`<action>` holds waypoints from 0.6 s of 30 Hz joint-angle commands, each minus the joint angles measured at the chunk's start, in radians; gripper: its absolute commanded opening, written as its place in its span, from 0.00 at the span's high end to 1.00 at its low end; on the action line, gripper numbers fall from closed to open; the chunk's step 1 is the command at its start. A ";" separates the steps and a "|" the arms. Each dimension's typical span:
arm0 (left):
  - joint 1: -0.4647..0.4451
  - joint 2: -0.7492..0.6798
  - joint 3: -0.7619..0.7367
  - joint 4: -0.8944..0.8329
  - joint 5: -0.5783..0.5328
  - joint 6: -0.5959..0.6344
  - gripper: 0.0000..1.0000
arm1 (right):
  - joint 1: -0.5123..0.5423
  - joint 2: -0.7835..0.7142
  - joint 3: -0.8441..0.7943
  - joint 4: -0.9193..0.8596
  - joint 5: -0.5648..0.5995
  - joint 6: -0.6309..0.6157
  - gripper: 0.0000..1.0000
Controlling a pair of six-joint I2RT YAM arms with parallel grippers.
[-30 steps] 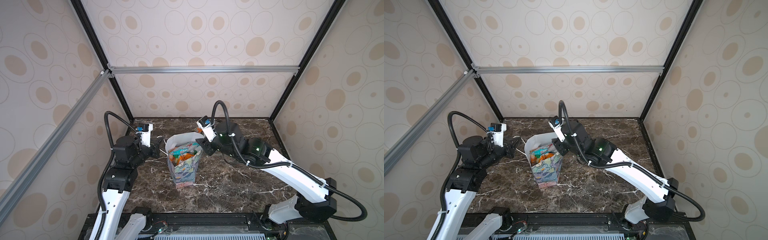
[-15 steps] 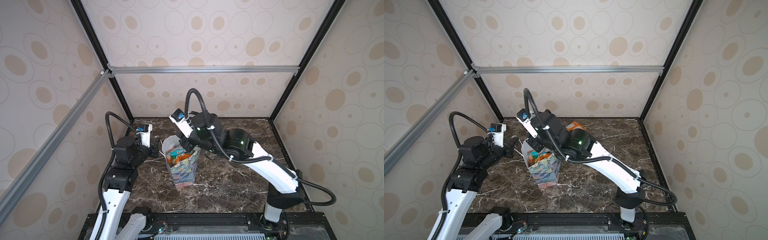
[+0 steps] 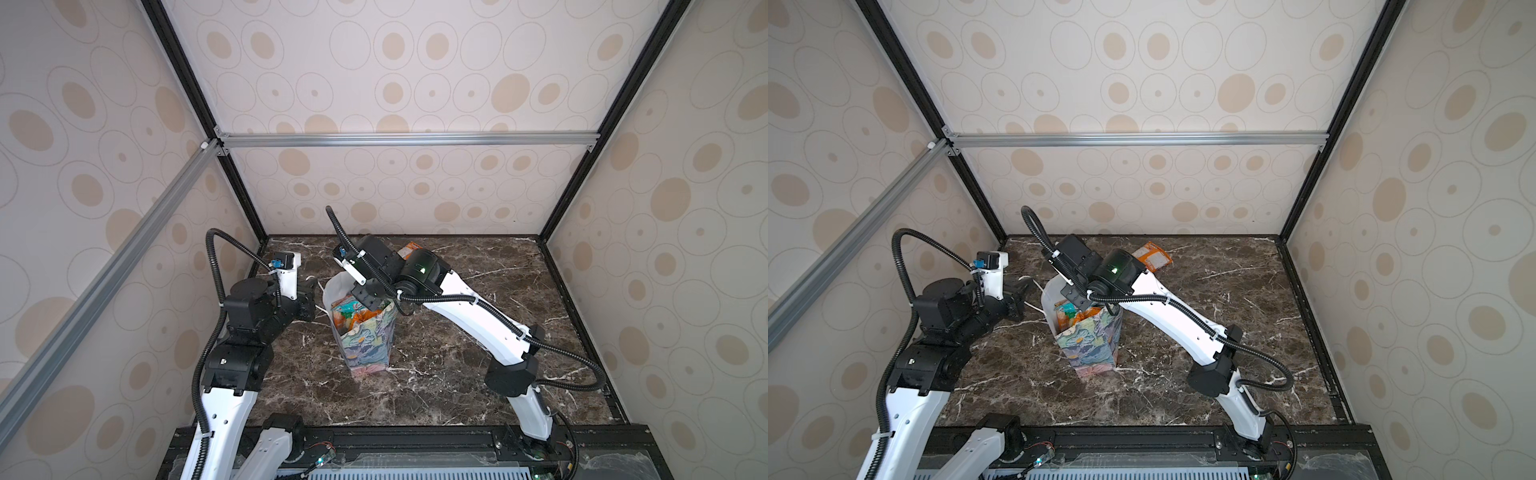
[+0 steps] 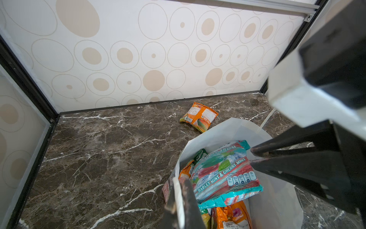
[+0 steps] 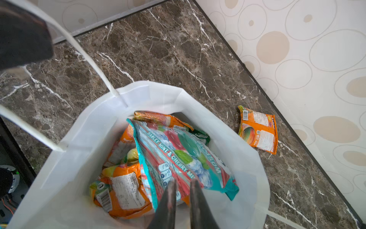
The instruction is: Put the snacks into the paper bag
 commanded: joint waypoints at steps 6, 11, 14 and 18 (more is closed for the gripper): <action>-0.002 -0.011 0.017 0.015 -0.022 0.012 1.00 | 0.002 0.044 -0.027 -0.073 -0.124 -0.008 0.84; -0.002 -0.008 0.038 0.006 -0.035 0.022 1.00 | -0.005 0.071 -0.003 -0.139 -0.225 -0.015 0.82; -0.002 -0.005 0.040 0.017 -0.026 0.016 1.00 | -0.010 0.112 0.016 -0.177 -0.235 -0.009 0.82; -0.001 0.001 0.036 0.024 -0.004 0.006 1.00 | -0.016 0.158 0.030 -0.201 -0.255 -0.009 0.82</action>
